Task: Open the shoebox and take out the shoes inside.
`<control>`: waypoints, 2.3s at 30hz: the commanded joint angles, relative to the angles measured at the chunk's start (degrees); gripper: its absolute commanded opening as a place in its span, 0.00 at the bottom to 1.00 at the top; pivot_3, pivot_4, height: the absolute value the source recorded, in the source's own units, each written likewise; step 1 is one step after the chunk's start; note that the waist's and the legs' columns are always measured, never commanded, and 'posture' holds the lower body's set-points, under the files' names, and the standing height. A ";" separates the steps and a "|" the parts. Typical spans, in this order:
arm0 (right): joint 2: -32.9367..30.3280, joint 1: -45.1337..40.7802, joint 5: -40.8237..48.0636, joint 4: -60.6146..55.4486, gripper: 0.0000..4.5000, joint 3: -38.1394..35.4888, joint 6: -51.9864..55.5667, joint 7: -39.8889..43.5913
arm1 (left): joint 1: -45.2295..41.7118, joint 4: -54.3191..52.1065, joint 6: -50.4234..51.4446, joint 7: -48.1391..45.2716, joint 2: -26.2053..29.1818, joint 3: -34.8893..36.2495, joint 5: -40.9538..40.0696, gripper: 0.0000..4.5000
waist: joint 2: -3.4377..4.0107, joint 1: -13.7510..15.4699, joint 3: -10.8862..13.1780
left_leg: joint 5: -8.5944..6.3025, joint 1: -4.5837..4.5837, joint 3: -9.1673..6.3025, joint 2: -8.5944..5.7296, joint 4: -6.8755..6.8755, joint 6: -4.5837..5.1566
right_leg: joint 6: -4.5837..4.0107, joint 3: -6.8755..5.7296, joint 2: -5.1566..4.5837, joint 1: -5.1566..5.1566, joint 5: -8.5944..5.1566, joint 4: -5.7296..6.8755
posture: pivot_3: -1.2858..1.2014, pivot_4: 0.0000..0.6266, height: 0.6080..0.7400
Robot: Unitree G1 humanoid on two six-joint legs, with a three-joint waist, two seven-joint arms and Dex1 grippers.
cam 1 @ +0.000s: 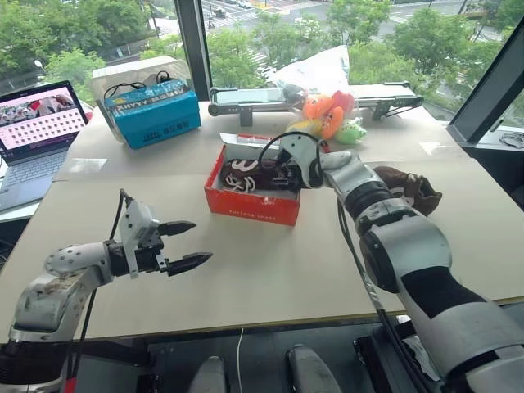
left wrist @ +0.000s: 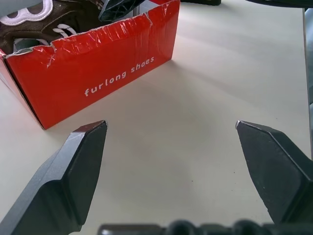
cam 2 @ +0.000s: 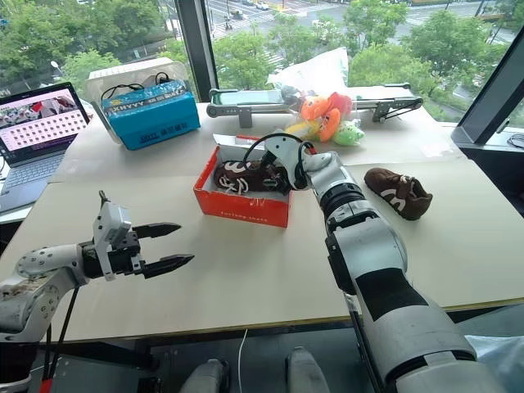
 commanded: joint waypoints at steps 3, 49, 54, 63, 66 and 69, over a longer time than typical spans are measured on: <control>0.33 0.86 -0.45 -0.02 0.35 -0.40 0.18 -2.44 | -0.23 -1.80 0.15 0.25 0.96 2.11 -1.42 1.00 | -0.01 -0.02 -0.01 | 0.00 0.02 0.00 0.00 0.00 0.00 | 0.00 0.00 0.00 0.02 0.00 0.00 | 0.52 0.24 0.81; 3.10 -2.24 -12.37 0.75 0.88 11.74 -8.53 -4.69 | 4.06 -6.47 1.89 2.66 2.16 5.38 -3.61 1.00 | 0.00 0.17 0.01 | 0.00 -0.15 -0.01 -0.01 -0.14 0.00 | -0.36 0.00 -0.02 -0.21 0.17 -0.01 | 0.52 0.24 0.81; 2.78 0.63 -13.50 1.18 0.88 11.77 -7.99 -8.69 | 7.27 -9.14 3.08 3.28 2.88 8.19 -4.71 1.00 | 0.00 0.16 0.00 | 0.00 -0.08 -0.01 0.00 -0.16 0.00 | -0.37 0.00 0.00 -0.18 0.16 0.00 | 0.52 0.24 0.81; 3.18 2.21 -13.73 1.35 0.88 10.48 -6.91 -11.03 | 8.07 -10.36 4.16 4.15 3.25 8.96 -5.59 1.00 | -0.08 0.35 -0.05 | 0.00 0.08 -0.02 0.00 -0.15 0.00 | -0.03 -0.02 -0.01 0.02 -0.05 -0.02 | 0.52 0.24 0.81; 3.43 2.43 -13.69 1.31 0.69 10.31 -6.88 -11.07 | 7.92 -10.14 4.08 4.02 3.33 8.93 -5.62 1.00 | -0.08 0.36 -0.05 | 0.00 0.07 -0.02 -0.01 -0.15 0.00 | -0.05 -0.02 -0.02 0.02 -0.04 -0.02 | 0.52 0.24 0.81; 3.43 2.54 -13.65 1.29 0.46 10.19 -6.84 -11.03 | 7.49 -9.87 3.96 4.04 3.33 8.49 -5.62 1.00 | -0.08 0.30 -0.05 | 0.00 0.07 -0.02 -0.01 -0.15 0.00 | -0.06 -0.02 -0.02 0.02 -0.04 -0.03 | 0.52 0.24 0.81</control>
